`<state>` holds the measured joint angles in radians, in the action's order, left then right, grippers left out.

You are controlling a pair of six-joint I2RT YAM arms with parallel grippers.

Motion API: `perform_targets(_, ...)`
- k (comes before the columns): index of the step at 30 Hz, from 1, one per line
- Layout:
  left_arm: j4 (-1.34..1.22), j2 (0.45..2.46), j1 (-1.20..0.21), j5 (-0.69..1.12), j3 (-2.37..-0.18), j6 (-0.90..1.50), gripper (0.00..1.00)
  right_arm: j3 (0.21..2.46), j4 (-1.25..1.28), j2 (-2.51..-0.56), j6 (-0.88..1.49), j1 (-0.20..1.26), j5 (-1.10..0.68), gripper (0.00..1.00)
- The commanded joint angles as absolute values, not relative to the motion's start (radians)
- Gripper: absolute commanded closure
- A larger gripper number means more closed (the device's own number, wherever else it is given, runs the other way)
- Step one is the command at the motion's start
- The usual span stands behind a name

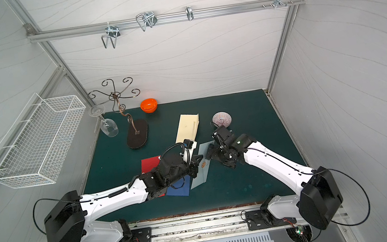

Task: Open the envelope
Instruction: Open the envelope flap on the envelope.

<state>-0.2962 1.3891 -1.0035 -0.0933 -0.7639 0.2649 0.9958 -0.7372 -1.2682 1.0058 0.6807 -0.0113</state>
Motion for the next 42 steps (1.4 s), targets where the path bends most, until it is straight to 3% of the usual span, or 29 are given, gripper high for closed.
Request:
perform_targets(1,-0.348,1.373,-1.009,-0.086,-0.779,0.257,1.0,1.012,-0.785,-1.276,1.023,0.678,0.007,0.07)
perform_targets(42,-0.352,1.376,-1.009,-0.052,-0.779,0.275,1.0,1.008,-0.804,-1.262,1.015,0.678,-0.003,0.09)
